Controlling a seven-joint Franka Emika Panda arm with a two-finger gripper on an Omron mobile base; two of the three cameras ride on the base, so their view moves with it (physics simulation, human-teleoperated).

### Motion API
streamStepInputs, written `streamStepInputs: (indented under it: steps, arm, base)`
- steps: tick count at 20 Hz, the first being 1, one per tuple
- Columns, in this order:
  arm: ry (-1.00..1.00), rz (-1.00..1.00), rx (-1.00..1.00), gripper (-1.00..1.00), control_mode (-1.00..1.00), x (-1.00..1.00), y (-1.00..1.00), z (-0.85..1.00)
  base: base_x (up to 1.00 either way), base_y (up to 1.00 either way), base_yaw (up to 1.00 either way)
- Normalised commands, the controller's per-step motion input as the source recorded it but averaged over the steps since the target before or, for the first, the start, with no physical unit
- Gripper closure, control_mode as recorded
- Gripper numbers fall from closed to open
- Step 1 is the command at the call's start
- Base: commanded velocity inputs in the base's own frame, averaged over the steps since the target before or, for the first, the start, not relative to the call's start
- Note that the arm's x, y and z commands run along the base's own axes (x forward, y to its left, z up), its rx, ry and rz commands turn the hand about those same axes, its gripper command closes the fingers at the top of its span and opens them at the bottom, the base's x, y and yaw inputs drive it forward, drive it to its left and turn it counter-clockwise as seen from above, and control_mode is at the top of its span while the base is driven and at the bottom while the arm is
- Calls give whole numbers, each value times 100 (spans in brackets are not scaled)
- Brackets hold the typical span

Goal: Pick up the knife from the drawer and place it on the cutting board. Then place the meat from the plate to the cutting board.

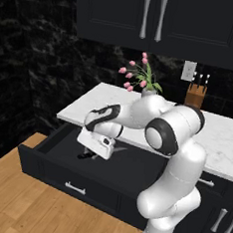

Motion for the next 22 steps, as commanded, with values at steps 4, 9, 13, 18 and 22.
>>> streamStepInputs:
  steps: [4,9,13,18,22]
  arm:
    - [27,8,3,100,-100,-2,26,100]
    - [5,37,0,100,-100,-43,2,100]
    - [-5,34,-2,100,-100,-53,-1,100]
    - [-14,11,8,100,-100,-87,-57,91]
    - [-38,5,0,100,-100,-97,-99,59]
  base:
    - [0,0,0]
    - [0,0,0]
    - [0,0,0]
    - [0,0,0]
    - [0,0,0]
